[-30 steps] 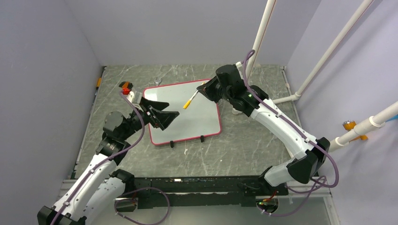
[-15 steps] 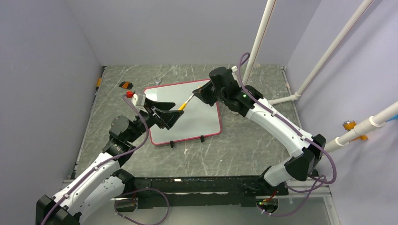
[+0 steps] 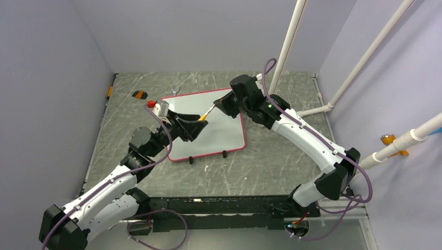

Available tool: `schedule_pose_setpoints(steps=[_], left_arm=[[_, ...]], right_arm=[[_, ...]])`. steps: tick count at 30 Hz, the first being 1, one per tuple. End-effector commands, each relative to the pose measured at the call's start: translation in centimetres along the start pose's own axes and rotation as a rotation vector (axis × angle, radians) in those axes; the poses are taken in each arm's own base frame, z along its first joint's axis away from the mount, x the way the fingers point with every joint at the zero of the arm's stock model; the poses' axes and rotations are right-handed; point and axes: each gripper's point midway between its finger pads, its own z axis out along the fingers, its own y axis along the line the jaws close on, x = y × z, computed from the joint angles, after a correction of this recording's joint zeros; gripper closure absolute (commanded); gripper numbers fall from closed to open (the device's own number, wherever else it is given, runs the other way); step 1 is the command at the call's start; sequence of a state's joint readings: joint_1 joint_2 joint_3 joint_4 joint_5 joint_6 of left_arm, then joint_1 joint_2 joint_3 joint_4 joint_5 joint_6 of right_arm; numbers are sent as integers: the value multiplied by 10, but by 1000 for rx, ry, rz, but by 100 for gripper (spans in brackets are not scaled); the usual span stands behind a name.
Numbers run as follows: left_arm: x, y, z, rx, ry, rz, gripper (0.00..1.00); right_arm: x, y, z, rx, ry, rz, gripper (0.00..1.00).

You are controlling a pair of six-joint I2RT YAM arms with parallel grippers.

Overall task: Write a sentence on the whiteboard
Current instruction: Pass from the right arm to the left

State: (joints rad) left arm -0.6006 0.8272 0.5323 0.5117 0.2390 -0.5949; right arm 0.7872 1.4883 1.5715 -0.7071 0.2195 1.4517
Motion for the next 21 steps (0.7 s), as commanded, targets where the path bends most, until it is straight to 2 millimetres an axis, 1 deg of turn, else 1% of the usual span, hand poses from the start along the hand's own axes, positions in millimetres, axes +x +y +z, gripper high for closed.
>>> schedule_pose_setpoints(steps=[1, 2, 5, 6, 11, 14, 16, 19, 21], left_arm=[[-16, -8, 4, 15, -61, 21, 39], [-16, -7, 4, 14, -65, 22, 41], [-14, -6, 3, 7, -69, 17, 54], [-14, -5, 4, 4, -69, 15, 56], [-14, -5, 5, -6, -64, 11, 57], [-12, -3, 7, -13, -59, 3, 53], [-11, -2, 8, -16, -54, -4, 53], [-9, -3, 11, -12, -45, -10, 57], [-9, -3, 12, -11, -42, -10, 65]], right_arm=[[-10, 20, -13, -59, -38, 30, 100], [-10, 20, -13, -61, -39, 31, 100], [-9, 20, -13, -67, -35, 28, 100], [-9, 20, -13, -69, -32, 24, 100], [-8, 19, -13, -76, -28, 15, 100], [-7, 20, -14, -85, -27, 14, 100], [-8, 21, -15, -91, -29, 12, 100], [-8, 21, -16, -96, -29, 6, 100], [-8, 20, -16, -99, -27, 5, 100]])
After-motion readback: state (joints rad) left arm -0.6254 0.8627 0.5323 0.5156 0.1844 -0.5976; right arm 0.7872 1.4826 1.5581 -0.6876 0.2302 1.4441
